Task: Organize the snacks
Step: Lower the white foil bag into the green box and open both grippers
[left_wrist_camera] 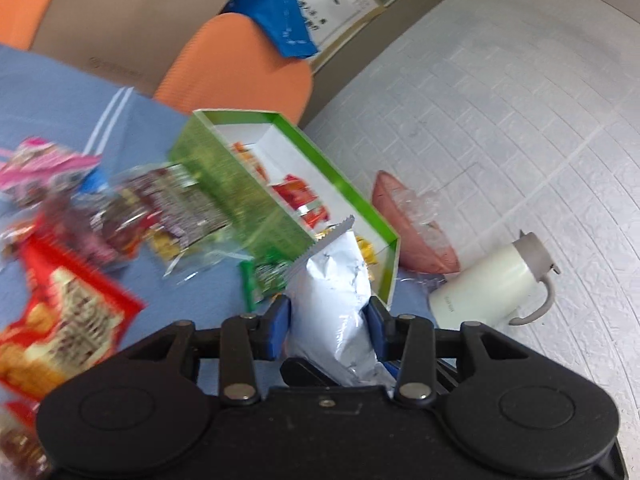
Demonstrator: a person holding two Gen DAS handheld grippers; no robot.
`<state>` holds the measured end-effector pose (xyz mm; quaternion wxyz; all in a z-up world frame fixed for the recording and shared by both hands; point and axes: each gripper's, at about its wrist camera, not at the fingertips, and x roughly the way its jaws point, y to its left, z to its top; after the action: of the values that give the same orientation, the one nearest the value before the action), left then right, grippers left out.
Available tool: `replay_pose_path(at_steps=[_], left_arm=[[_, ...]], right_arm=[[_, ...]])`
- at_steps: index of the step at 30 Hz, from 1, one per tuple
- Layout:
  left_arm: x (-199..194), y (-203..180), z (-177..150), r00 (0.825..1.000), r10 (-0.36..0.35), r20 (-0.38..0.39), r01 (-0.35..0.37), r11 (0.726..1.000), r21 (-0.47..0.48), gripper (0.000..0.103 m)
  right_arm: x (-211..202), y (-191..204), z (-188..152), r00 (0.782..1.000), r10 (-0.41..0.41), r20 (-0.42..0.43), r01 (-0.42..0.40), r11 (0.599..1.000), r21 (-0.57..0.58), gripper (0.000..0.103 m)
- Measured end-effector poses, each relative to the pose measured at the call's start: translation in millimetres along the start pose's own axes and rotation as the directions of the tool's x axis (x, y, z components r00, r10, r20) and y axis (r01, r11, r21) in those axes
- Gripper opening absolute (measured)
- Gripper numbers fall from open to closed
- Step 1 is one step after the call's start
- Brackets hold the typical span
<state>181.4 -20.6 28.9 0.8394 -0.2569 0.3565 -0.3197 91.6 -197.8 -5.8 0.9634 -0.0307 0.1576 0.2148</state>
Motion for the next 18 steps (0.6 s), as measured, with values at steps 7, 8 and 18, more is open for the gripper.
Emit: replay_pose_path(at_steps=[7, 8, 18], left_arm=[[52, -44, 32, 0.998, -0.064, 0.006, 0.063, 0.991, 0.117, 0.103], [59, -46, 35, 0.997, -0.073, 0.006, 0.072, 0.989, 0.127, 0.103], [123, -37, 59, 0.998, -0.056, 0.02, 0.054, 0.992, 0.112, 0.103]], right_arm=[[-1, -48, 18, 0.99, -0.114, 0.084, 0.114, 0.993, 0.001, 0.066], [3, -55, 21, 0.988, -0.128, 0.09, 0.129, 0.992, -0.002, 0.066], [39, -103, 25, 0.972, -0.219, 0.083, 0.223, 0.974, -0.034, 0.065]])
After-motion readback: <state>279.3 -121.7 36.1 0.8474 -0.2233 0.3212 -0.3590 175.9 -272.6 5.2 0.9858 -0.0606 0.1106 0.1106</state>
